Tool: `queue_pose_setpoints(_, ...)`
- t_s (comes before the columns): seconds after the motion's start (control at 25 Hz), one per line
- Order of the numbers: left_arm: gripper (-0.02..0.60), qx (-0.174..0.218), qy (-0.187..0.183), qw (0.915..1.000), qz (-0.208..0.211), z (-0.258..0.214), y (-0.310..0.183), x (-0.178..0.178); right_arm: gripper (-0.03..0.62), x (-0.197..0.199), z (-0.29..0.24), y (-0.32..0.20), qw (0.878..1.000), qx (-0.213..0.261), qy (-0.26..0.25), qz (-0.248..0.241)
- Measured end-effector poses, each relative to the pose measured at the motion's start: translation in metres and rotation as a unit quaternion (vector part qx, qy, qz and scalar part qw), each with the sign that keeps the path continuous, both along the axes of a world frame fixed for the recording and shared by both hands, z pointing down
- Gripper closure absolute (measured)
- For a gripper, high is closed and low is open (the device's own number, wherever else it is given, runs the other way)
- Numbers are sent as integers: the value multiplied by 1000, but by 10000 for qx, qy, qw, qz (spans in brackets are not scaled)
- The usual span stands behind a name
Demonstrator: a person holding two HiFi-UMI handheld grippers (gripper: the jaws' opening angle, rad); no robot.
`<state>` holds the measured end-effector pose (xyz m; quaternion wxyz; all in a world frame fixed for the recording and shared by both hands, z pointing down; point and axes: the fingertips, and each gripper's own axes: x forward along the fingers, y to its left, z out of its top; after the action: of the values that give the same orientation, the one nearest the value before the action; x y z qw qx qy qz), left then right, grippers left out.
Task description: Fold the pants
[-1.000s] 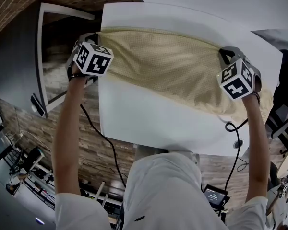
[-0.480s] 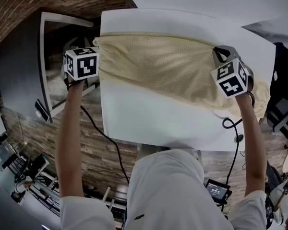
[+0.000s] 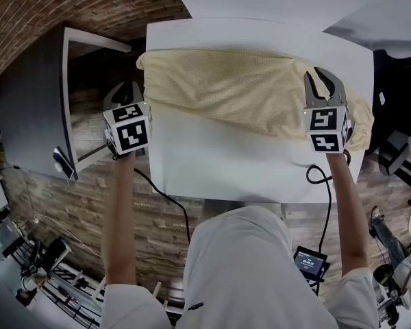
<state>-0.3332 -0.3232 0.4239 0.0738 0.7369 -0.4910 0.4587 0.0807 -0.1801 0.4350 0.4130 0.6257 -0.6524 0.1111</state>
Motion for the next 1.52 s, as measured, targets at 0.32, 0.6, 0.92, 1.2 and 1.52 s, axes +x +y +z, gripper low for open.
queue_pose_setpoints(0.32,540,304,184,9993,127,-45,82,-21,564,-9,-55,55,9963,691,-204,471)
queue_pose_setpoints(0.6,575,425,668,9968,56,-75,144,-25,588,-34,-88,121,9916,952,-546,685)
queue_pose_setpoints(0.92,577,613,1271,9900,93,-102,219,-13,588,-52,-121,202,9842,1223,-856,951)
queue_pose_setpoints(1.2,577,260,1900,9812,240,-92,314,16,588,-64,-135,271,9779,1400,-1093,1104)
queue_pose_setpoints(1.52,577,-201,2384,9690,610,-81,391,60,588,-65,-139,333,9763,1325,-1095,1317)
